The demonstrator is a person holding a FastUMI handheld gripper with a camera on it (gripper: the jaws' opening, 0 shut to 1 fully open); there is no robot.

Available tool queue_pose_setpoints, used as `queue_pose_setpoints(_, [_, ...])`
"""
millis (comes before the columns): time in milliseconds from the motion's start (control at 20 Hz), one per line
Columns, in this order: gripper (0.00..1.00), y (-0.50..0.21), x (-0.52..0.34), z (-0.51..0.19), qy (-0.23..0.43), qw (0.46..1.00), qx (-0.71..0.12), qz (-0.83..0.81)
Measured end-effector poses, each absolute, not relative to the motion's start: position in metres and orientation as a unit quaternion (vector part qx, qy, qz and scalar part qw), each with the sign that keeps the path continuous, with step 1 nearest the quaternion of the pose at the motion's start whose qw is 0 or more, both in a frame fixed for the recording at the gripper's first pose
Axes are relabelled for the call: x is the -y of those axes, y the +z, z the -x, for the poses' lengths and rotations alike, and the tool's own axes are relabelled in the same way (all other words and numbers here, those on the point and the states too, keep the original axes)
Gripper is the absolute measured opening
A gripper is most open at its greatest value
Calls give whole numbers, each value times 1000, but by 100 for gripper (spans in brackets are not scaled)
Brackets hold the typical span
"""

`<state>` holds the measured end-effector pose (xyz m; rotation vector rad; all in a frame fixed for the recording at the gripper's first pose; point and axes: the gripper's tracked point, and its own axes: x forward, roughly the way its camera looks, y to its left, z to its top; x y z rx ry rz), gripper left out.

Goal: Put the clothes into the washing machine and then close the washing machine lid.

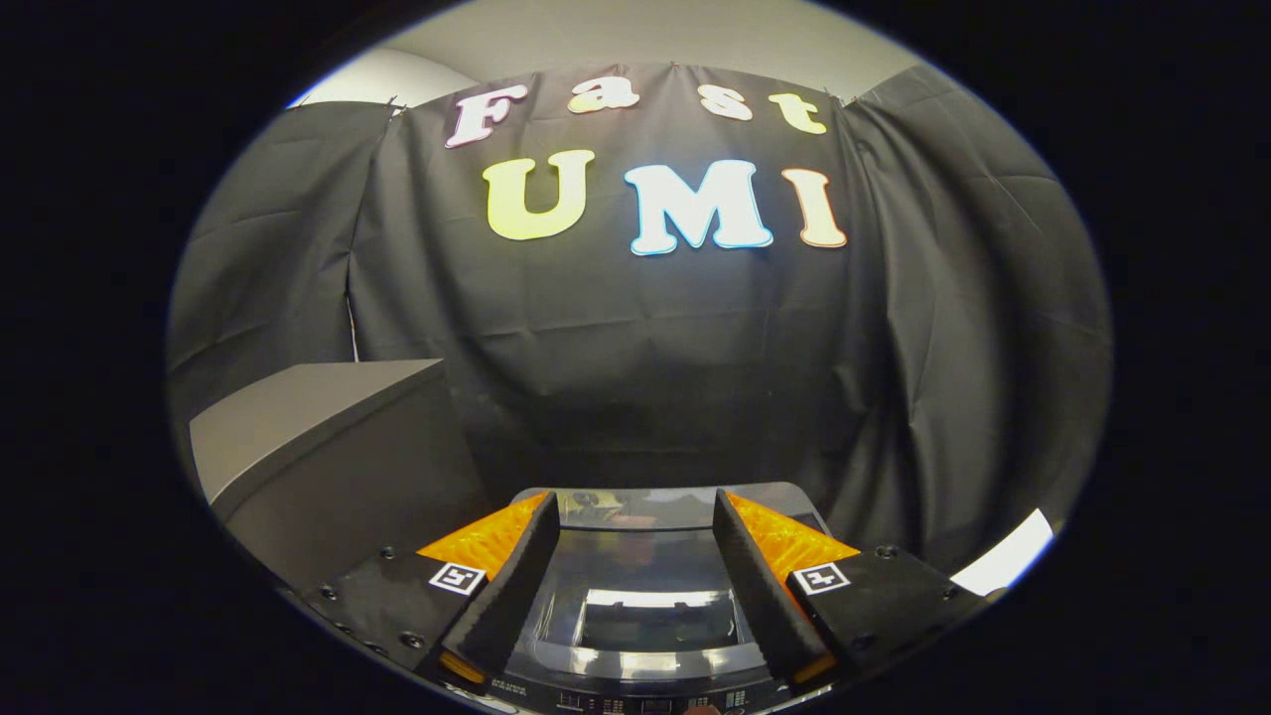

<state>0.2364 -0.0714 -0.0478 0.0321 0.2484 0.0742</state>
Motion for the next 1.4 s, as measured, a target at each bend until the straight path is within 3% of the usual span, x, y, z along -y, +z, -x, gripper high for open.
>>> queue_pose_setpoints(400, [96,-51,68,-215,38,992,-121,-16])
queue_pose_setpoints(1400, [96,89,52,-56,23,1000,9,-6])
